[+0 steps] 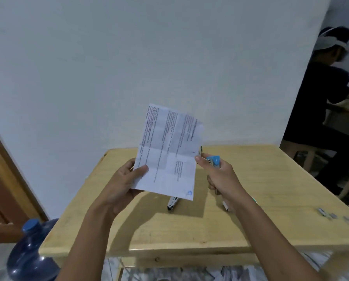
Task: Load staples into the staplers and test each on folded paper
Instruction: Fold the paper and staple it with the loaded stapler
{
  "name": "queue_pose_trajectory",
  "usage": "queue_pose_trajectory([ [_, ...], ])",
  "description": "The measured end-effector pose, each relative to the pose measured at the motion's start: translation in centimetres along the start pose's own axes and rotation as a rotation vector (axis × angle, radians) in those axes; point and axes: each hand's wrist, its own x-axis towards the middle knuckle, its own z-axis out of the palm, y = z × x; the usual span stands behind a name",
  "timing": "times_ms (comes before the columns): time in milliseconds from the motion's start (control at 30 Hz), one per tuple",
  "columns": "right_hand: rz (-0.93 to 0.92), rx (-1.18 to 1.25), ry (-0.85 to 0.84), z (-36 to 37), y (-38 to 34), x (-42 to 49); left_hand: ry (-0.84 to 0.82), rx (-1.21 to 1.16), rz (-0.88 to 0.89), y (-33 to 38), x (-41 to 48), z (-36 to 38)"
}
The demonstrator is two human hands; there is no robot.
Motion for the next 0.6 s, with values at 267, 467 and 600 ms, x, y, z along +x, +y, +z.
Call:
queue_pose_trajectory([
  [267,-0.194,0.08,0.098,-1.3,-1.3,-1.4,-0.079,0.094,-0.102,-0.5,-0.7,4.3],
  [467,-0.397,-0.238,-0.054,-4.2,-1.0,-2.3,-0.087,0.048,-0.106,-0.2,-0.3,6.3],
  [600,-0.425,-0.166,-0.092,-6.5,-1.0,-3.0,-0.071,0.059,-0.079,0.0,-0.3,7.0],
])
